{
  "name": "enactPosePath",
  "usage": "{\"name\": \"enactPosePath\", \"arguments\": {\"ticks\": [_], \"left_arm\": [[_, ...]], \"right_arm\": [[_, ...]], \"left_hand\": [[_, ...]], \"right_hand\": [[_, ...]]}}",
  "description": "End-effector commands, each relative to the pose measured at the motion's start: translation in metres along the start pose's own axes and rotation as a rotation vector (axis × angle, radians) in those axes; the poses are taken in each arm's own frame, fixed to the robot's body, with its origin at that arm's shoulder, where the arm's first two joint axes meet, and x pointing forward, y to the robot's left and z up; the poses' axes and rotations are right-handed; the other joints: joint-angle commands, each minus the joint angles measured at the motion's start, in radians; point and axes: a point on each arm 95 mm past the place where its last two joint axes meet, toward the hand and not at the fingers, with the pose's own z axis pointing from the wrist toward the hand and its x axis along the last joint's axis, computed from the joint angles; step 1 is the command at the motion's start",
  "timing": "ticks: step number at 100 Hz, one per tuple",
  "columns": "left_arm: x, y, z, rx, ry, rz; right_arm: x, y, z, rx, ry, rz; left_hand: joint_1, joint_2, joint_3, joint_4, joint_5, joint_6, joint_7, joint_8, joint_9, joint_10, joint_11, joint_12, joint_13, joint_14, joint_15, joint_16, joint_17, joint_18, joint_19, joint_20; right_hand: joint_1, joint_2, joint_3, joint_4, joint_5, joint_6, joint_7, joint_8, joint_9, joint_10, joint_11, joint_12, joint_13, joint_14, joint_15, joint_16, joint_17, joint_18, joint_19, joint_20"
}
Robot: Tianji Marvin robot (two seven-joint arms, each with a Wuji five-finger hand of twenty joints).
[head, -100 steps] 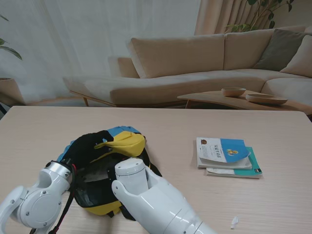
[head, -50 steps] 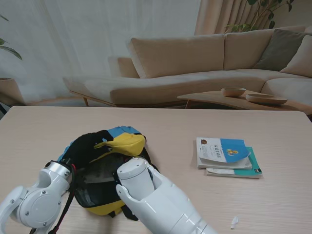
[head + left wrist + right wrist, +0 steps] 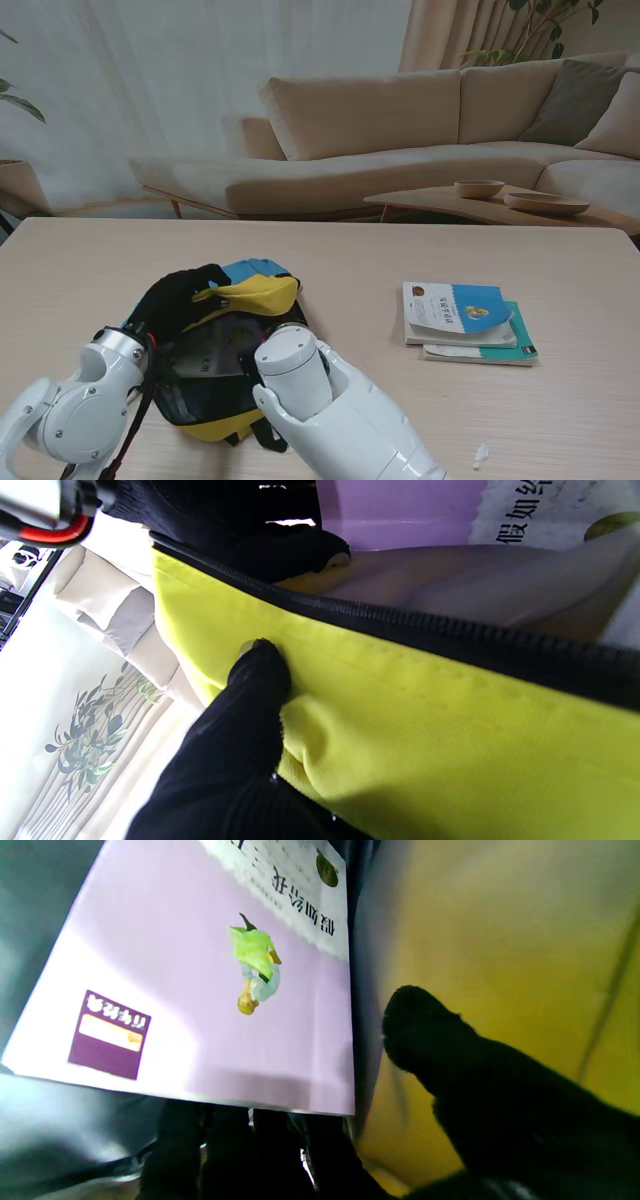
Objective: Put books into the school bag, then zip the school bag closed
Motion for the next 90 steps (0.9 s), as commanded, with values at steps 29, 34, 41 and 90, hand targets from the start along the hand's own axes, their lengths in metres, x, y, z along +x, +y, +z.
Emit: {"name": "enactPosePath", "arguments": {"ticks": [29, 34, 41, 90], "left_arm": [[0.002, -0.001, 0.002, -0.006, -0.002, -0.004], [0.002, -0.001, 0.002, -0.007, -0.002, -0.004], [0.002, 0.0, 0.002, -0.006, -0.002, -0.003], [-0.002, 0.001, 0.01, -0.017, -0.011, -0.012]], "right_arm": [[-0.008, -0.003, -0.015, -0.012, 0.072, -0.04], [-0.008, -0.003, -0.017, -0.009, 0.078, -0.044], [-0.009, -0.004, -0.019, -0.005, 0.086, -0.044], [-0.021, 0.007, -0.049, 0.126, 0.131, -0.042]], "left_hand": [[0.086, 0.095, 0.007, 0.002, 0.011, -0.046, 0.143, 0.072, 0.047, -0.023, 0.057, 0.023, 0.006, 0.021, 0.037, 0.02, -0.002, 0.036, 0.03, 0.026], [0.085, 0.094, 0.007, 0.003, 0.011, -0.046, 0.143, 0.073, 0.048, -0.023, 0.058, 0.023, 0.006, 0.02, 0.037, 0.02, -0.003, 0.035, 0.03, 0.026], [0.085, 0.095, 0.007, 0.003, 0.011, -0.046, 0.143, 0.073, 0.048, -0.023, 0.058, 0.023, 0.006, 0.02, 0.037, 0.02, -0.003, 0.035, 0.03, 0.026], [0.086, 0.094, 0.007, 0.002, 0.011, -0.045, 0.143, 0.072, 0.045, -0.023, 0.056, 0.023, 0.006, 0.02, 0.036, 0.019, -0.003, 0.035, 0.029, 0.026]], "right_hand": [[-0.071, 0.074, 0.044, 0.038, 0.016, -0.094, -0.346, -0.08, -0.025, -0.108, -0.252, -0.112, -0.171, -0.116, -0.071, -0.048, -0.023, -0.107, -0.22, -0.163], [-0.05, 0.09, 0.034, 0.041, 0.019, -0.099, -0.344, -0.069, -0.023, -0.109, -0.234, -0.101, -0.163, -0.113, -0.064, -0.035, -0.023, -0.106, -0.194, -0.152], [-0.015, 0.097, 0.036, 0.042, 0.008, -0.099, -0.281, -0.03, -0.018, -0.104, -0.182, -0.077, -0.149, -0.103, -0.042, -0.006, -0.026, -0.097, -0.142, -0.124], [0.014, 0.138, -0.006, 0.05, -0.03, -0.106, 0.014, 0.009, -0.01, -0.099, -0.031, -0.013, -0.161, -0.096, 0.118, 0.066, -0.027, -0.086, -0.062, -0.068]]}}
